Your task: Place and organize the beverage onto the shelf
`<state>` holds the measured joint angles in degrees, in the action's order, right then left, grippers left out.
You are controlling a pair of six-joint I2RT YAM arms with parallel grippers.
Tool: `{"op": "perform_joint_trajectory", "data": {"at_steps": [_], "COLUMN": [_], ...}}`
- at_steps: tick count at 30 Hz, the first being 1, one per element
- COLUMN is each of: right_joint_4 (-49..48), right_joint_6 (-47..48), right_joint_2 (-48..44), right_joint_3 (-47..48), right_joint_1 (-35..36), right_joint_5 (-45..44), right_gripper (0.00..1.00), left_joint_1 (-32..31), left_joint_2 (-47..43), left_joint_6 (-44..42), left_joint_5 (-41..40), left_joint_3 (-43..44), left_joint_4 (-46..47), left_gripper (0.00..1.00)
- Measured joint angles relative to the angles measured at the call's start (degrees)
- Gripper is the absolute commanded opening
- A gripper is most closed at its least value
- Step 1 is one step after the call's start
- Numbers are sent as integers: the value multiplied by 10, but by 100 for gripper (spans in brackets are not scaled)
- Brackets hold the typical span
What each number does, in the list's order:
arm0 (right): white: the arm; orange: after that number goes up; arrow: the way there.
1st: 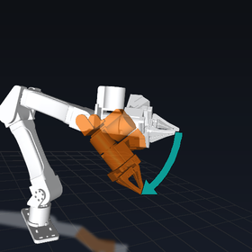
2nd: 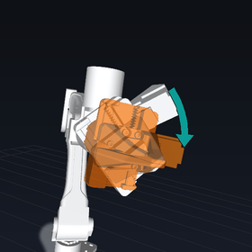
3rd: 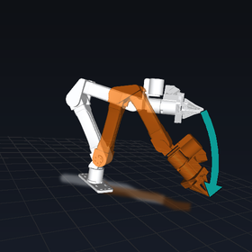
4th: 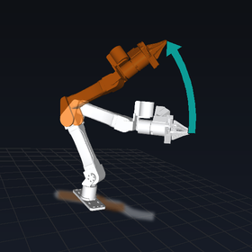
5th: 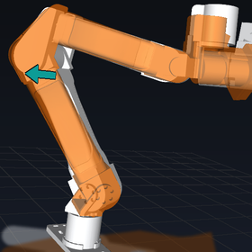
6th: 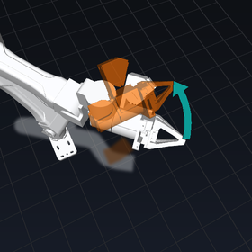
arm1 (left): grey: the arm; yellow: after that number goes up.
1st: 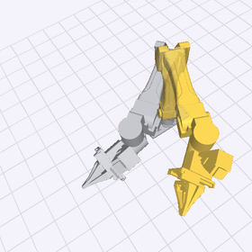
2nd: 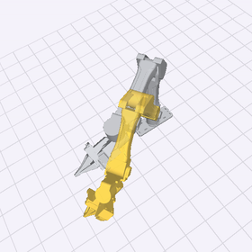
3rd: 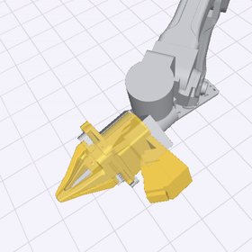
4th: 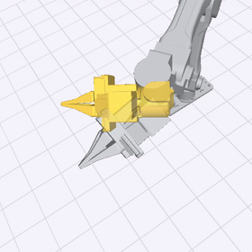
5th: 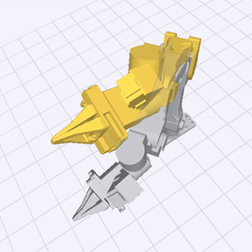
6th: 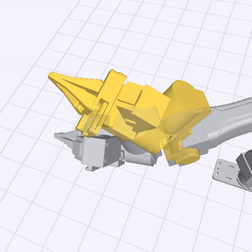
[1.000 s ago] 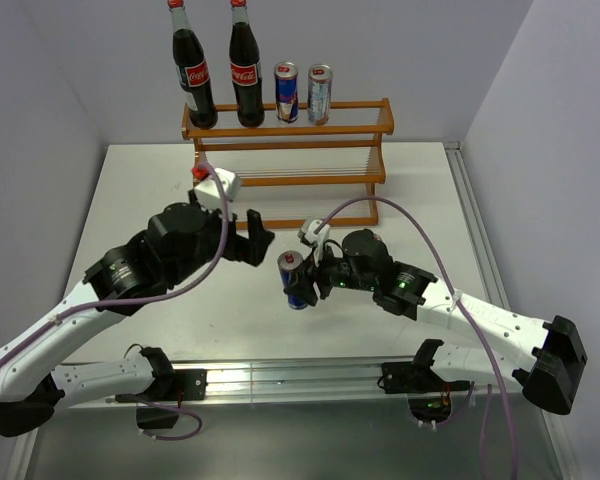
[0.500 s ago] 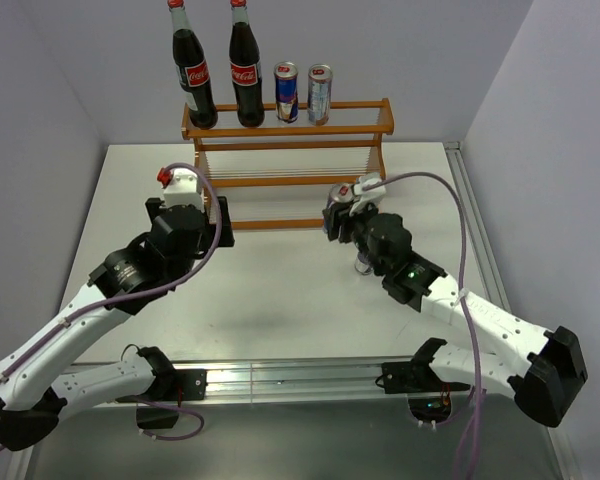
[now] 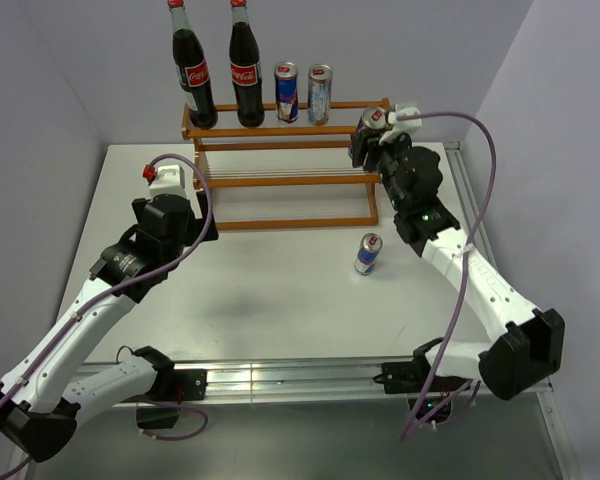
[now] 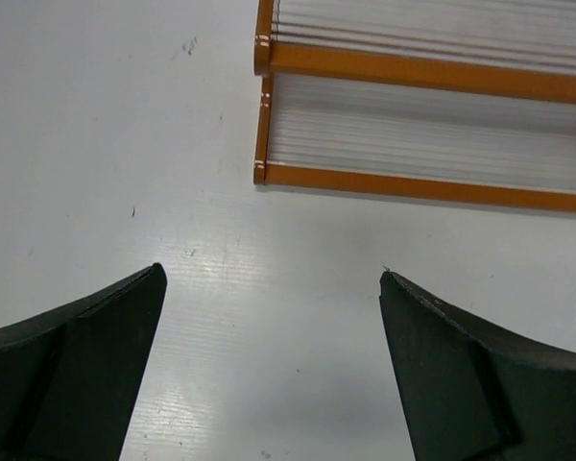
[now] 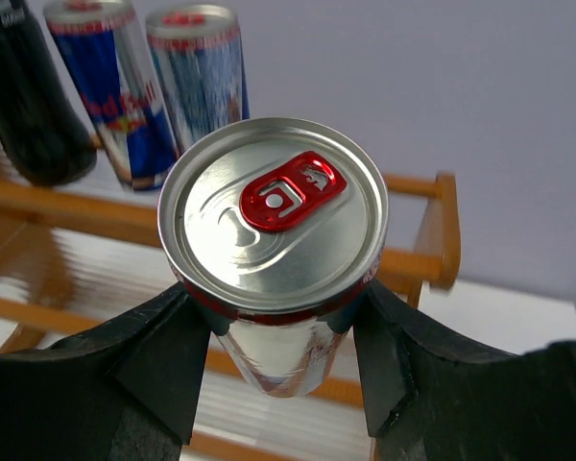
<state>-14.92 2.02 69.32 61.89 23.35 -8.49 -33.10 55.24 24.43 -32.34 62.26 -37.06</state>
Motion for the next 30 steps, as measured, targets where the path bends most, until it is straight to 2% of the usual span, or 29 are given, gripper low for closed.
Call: {"op": "perform_joint_trajectory", "data": {"at_steps": [6,13,30], "right_joint_4": [10,38,58], "right_joint_6": [25,43,56], "right_joint_2": [99,183,288], "right_joint_3": [131,218,308], "right_joint_1": [-34,-61,-78], "right_joint_5": [53,97,169], "right_gripper": [0,0,0], "left_joint_1": [54,90,108], "left_joint_2": [1,4,5], "left_joint_6": [-12,-12,-12], "left_joint_5": [71,117,157], "left_joint_3": [-31,-33,-35], "left_joint_4": [12,24,34], "left_gripper": [100,100,99]}}
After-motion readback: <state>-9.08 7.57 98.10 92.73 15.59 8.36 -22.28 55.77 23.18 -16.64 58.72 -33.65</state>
